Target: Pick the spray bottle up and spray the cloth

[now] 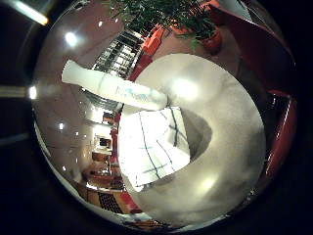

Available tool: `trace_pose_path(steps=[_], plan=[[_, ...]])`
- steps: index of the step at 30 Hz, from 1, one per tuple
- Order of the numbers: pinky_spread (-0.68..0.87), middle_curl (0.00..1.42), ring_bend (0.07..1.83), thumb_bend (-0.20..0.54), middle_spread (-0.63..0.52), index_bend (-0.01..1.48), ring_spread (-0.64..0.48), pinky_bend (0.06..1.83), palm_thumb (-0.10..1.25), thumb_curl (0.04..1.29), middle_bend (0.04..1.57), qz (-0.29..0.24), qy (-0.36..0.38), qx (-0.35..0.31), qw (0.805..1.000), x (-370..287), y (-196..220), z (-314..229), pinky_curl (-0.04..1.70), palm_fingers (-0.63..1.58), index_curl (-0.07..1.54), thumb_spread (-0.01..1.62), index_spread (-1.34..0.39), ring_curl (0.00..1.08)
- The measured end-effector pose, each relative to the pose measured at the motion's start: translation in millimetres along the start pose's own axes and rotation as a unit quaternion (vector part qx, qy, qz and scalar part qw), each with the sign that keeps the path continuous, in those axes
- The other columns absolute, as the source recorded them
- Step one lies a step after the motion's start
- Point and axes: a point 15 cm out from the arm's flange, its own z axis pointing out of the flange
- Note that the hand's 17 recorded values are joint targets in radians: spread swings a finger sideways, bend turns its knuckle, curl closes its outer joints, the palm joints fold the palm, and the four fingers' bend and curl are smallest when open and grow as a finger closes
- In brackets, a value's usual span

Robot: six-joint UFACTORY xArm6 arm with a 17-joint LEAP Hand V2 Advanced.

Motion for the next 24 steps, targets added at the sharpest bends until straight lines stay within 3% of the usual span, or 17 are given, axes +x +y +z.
trace_pose_path(steps=[24], plan=[[0.43, 0.39, 0.56, -0.019, 0.11, 0.16, 0.19, 0.43, 0.64, 0.35, 0.34, -0.021, -0.001, -0.035, 0.999, -4.8, -19.1, 86.4, 0.27, 0.21, 0.29, 1.08, -0.13, 0.26]])
